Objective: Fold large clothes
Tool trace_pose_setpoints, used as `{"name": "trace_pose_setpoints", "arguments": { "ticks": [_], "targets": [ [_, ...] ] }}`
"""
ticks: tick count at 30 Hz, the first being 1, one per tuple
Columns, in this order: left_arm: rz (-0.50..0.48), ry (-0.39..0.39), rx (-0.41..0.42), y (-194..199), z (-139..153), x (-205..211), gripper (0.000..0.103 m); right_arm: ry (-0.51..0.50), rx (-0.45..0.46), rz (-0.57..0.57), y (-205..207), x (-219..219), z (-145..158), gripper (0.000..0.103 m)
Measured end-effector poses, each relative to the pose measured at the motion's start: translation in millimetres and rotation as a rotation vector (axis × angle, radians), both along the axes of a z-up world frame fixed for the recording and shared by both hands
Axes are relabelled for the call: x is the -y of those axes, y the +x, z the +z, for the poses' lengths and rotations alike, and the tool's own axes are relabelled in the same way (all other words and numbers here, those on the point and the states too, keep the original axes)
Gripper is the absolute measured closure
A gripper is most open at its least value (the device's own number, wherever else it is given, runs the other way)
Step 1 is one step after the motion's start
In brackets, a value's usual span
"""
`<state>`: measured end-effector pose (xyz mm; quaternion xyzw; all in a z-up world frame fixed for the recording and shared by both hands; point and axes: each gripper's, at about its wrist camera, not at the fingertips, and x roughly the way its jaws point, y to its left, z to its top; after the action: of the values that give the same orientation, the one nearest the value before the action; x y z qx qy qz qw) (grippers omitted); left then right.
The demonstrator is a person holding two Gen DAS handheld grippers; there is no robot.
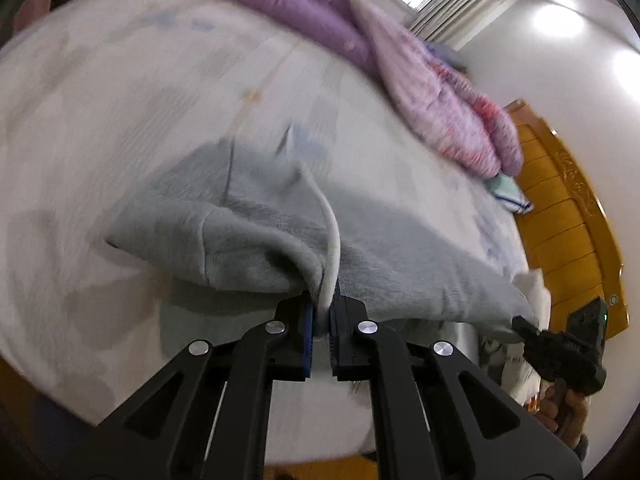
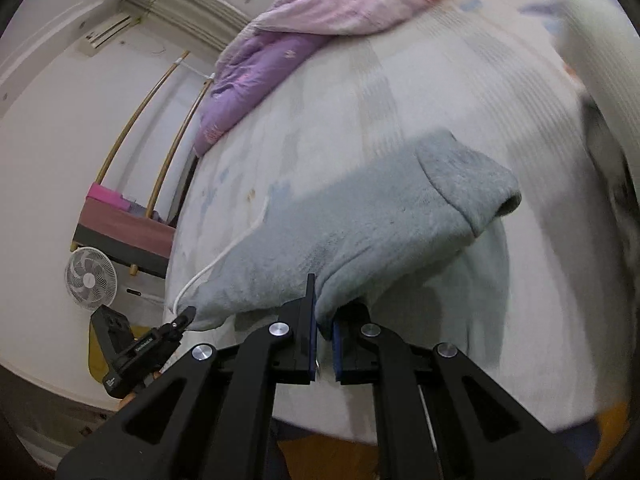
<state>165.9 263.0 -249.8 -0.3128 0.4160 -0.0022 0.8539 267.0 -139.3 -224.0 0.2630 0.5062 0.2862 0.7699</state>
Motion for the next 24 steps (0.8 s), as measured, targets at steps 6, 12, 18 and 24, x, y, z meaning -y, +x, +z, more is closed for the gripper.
{"name": "trace_pose_setpoints", "arguments": {
  "ticks": [6,12,18,24],
  "targets": [
    [0.017,0.008,-0.109,-25,-48,8,0.097,0.004,-0.114,-0.067,-38,8,-60,0.098],
    [0.033,0.007,-0.197,-25,-83,8,0.096,-0.046,-0.182,-0.107,-47,4,-107,0.098],
    [0.014,0.018,-0.217,-24,-81,9,0.078,-0.112,-0.153,-0.089,-42,-10,-101,0.095],
    [-0.043,0.082,-0.192,-49,-45,8,0.058,-0.241,-0.05,-0.021,-66,-5,-53,0.069]
  ]
}}
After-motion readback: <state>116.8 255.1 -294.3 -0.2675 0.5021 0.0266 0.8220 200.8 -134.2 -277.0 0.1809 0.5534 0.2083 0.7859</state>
